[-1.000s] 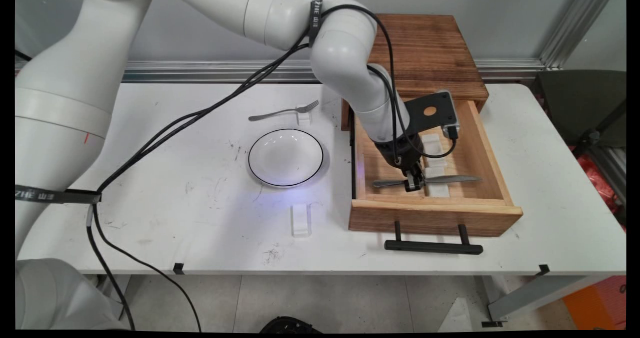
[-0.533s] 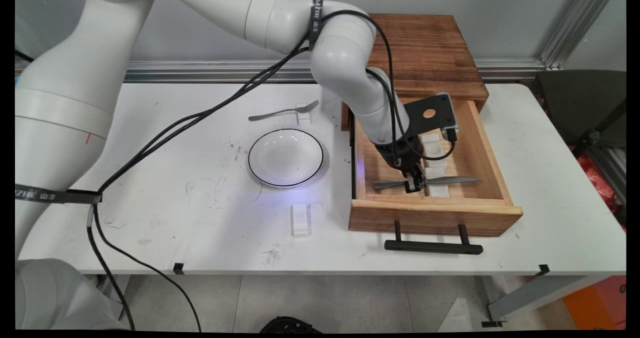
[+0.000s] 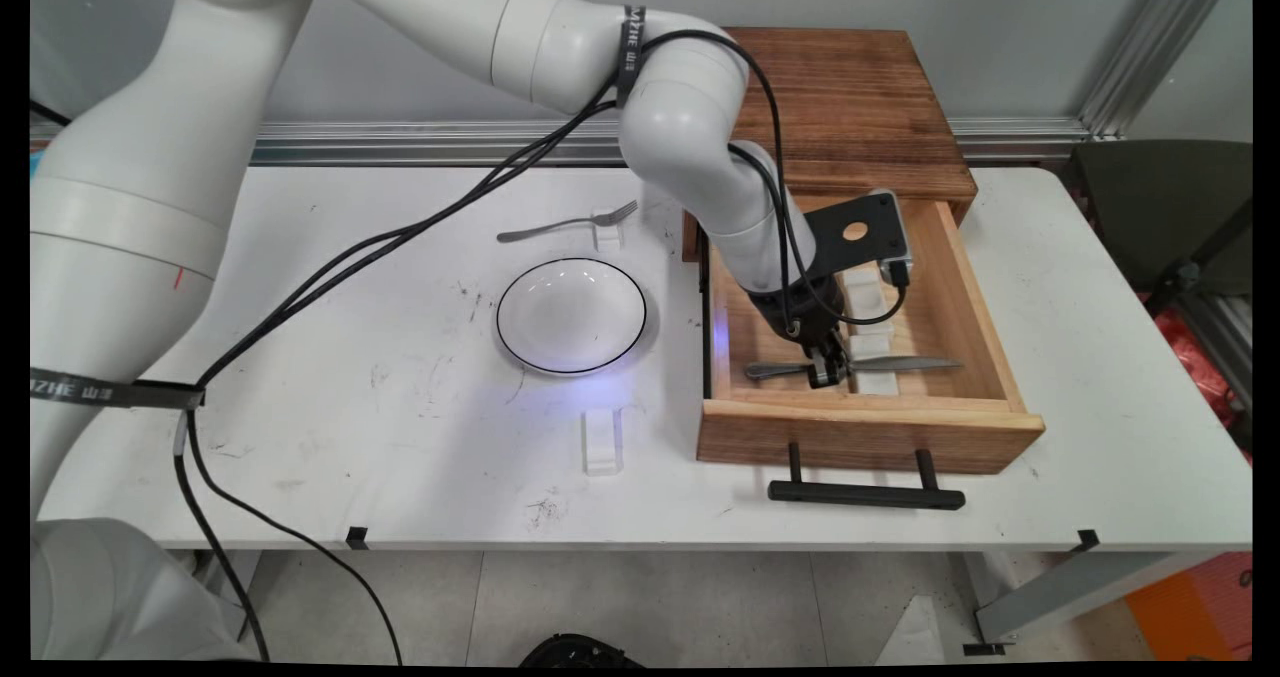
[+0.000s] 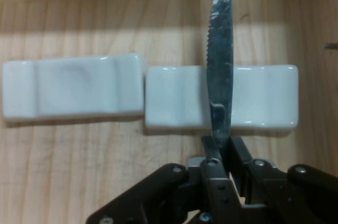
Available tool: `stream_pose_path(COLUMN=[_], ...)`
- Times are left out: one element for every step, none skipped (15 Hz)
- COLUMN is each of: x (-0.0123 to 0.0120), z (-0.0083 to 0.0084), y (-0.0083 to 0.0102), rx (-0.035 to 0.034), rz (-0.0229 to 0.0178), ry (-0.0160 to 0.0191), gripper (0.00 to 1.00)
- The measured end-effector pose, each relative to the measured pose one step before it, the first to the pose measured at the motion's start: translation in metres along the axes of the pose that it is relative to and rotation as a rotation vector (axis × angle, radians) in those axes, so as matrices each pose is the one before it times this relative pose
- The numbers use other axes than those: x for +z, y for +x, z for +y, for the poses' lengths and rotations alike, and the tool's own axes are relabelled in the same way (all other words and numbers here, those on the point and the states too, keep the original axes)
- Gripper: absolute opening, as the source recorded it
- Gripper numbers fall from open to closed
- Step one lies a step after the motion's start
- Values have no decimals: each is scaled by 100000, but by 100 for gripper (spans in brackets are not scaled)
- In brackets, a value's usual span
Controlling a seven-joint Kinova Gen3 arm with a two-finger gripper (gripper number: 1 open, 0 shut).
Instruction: Place the picked object into the drawer
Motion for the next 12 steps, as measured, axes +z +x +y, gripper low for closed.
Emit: stream_pose_path(x=[47, 51, 56, 33, 32, 21, -32, -60, -83, -96, -138, -139], z=[11, 20, 16, -3, 1, -16, -36, -61, -79, -70, -103, -99], y=[-54, -54, -58, -41, -33, -25, 5, 71, 69, 45, 115, 143], rx=[-49, -67, -91, -85, -110, -139, -146, -142, -238, -198, -211, -106], rz=[-9, 21, -16, 110, 105, 75, 160, 255, 257, 188, 306, 305], ry=[-70, -94, -79, 18, 20, 73, 249, 324, 375, 307, 427, 355], gripper=[0, 0, 0, 100, 100, 100, 100, 100, 100, 100, 100, 100])
